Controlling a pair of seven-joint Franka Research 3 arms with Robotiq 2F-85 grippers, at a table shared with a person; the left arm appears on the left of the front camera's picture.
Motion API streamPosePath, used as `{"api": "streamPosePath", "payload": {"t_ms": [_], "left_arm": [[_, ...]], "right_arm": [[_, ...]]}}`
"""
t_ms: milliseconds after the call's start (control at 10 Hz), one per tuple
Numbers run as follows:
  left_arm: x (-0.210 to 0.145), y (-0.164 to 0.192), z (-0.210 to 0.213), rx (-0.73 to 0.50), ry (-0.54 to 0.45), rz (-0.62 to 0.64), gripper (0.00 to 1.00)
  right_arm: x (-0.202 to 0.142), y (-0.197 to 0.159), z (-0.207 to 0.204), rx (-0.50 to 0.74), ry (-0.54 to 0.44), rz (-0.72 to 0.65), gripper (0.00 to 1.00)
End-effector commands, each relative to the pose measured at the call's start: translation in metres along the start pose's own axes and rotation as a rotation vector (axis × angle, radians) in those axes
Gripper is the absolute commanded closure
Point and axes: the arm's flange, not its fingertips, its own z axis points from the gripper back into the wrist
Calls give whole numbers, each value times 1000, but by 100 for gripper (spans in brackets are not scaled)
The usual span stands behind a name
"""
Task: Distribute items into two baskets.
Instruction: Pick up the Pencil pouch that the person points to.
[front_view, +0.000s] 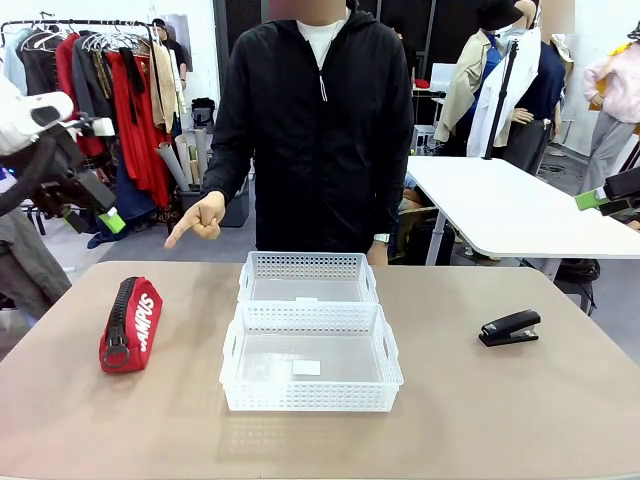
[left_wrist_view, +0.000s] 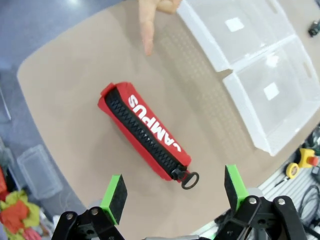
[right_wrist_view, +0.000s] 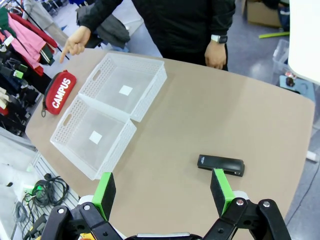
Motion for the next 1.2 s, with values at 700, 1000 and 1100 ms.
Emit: {"api": "streamPosePath", "payload": {"t_ms": [700, 1000, 1100], "left_arm": [[22, 7, -79, 272, 117, 351, 0], [15, 14, -108, 288, 161, 398, 0], [12, 16, -117, 285, 180, 409, 0]], "right_arm": [[1, -1, 0, 15, -14, 8, 0], [1, -1, 0, 15, -14, 8, 0], [1, -1, 0, 15, -14, 8, 0]]}}
